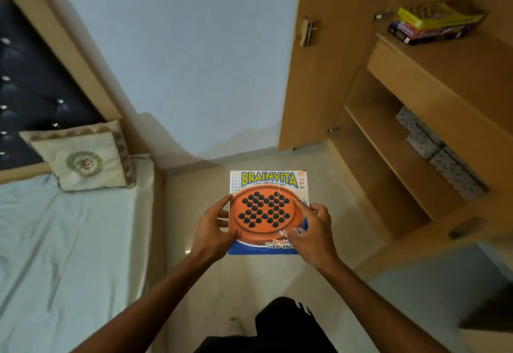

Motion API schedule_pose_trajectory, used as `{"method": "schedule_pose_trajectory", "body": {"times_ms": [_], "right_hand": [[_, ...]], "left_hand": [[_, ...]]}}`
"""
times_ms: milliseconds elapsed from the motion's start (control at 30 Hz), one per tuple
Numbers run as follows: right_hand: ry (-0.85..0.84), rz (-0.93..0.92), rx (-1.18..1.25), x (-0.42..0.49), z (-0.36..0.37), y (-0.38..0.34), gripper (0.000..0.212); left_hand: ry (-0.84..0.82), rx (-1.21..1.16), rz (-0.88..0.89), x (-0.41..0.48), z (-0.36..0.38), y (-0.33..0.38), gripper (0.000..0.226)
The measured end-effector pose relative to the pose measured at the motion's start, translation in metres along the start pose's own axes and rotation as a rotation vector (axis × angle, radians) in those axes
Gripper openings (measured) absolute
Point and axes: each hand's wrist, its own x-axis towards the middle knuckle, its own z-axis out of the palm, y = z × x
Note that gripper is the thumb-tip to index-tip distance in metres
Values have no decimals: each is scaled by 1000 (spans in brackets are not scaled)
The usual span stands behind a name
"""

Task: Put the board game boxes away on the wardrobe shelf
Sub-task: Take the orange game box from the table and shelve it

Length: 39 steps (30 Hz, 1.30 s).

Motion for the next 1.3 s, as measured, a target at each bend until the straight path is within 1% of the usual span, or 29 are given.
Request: {"method": "schedule_pose_trajectory", "body": {"times_ms": [100,267,333,367,433,600,667,767,900,1000,1033,1133,1233,1300], "right_hand": [[45,12,-9,63,-5,-11,75],[128,35,19,195,-25,-6,74],[131,76,20,233,-37,-6,72],[141,103,34,261,-45,-2,71],[171,100,36,302,-60,1,70],[268,144,43,414,-113,15,75],[324,125,19,456,-141,22,77],[382,147,-22,515,-186,37,76],[472,90,2,590,-252,53,73],[565,158,-48,642,-305,64,74],[600,154,-45,659,-326,68,74],[683,103,-35,695,-377,78,68],[780,127,-17,717,-425,83,61],[812,166,-11,731,-453,94,62]], "left_hand": [[-36,10,19,74,1,14,78],[-104,10,44,218,33,53,77],[-132,9,38,256,44,70,77],[-149,12,44,285,55,82,77],[-176,23,52,329,72,103,79],[-250,46,103,448,127,169,82],[-290,49,154,494,152,197,81],[-358,41,219,558,191,244,79],[-462,25,300,641,248,310,80],[-513,3,378,699,293,362,82],[-539,-5,401,719,312,383,79],[-600,5,466,760,362,436,67],[-660,8,491,789,411,485,69],[-675,13,548,803,440,517,59]]}}
